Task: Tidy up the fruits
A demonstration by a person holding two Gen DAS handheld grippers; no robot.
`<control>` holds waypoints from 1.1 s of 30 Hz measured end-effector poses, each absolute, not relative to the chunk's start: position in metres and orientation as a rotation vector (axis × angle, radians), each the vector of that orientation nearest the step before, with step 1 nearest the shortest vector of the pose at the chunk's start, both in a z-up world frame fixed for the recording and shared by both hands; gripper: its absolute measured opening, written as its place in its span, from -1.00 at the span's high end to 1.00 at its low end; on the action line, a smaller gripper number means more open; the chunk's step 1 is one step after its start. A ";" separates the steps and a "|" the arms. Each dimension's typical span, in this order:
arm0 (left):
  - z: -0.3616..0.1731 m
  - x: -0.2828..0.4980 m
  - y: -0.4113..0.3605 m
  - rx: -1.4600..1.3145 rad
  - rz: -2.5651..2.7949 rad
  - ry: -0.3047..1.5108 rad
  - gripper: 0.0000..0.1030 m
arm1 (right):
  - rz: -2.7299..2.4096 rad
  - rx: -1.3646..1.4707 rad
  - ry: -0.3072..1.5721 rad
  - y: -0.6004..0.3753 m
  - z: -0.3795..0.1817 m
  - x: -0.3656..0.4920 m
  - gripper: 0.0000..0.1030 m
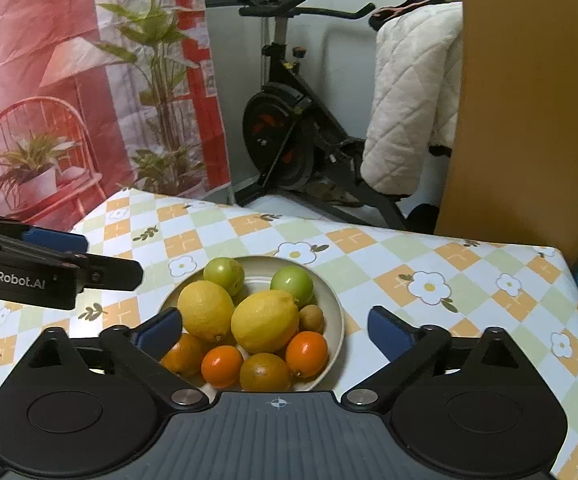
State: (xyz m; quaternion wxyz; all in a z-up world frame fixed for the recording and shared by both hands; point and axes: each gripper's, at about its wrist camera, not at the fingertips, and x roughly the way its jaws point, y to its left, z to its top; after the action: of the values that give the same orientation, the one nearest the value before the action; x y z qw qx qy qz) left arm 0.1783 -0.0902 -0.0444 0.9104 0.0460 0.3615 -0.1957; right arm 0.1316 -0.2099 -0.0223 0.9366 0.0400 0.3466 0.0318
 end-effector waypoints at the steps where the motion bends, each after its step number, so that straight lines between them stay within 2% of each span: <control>1: -0.043 0.177 -0.090 0.096 -0.399 0.740 -0.62 | 0.054 0.080 0.705 -0.208 -0.020 0.130 -0.95; 20: -0.001 0.128 -0.084 0.167 -0.223 0.608 -0.68 | -0.017 0.108 0.615 -0.191 0.032 0.091 -0.99; 33: 0.014 0.108 -0.066 0.068 -0.202 0.590 -0.70 | -0.027 0.124 0.608 -0.189 0.045 0.068 -0.99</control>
State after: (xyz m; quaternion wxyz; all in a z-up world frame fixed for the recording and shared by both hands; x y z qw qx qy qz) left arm 0.1085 -0.0661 0.0144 0.9512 0.0333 0.2902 -0.0995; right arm 0.0679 -0.1892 0.0450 0.9521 0.0608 0.2993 -0.0135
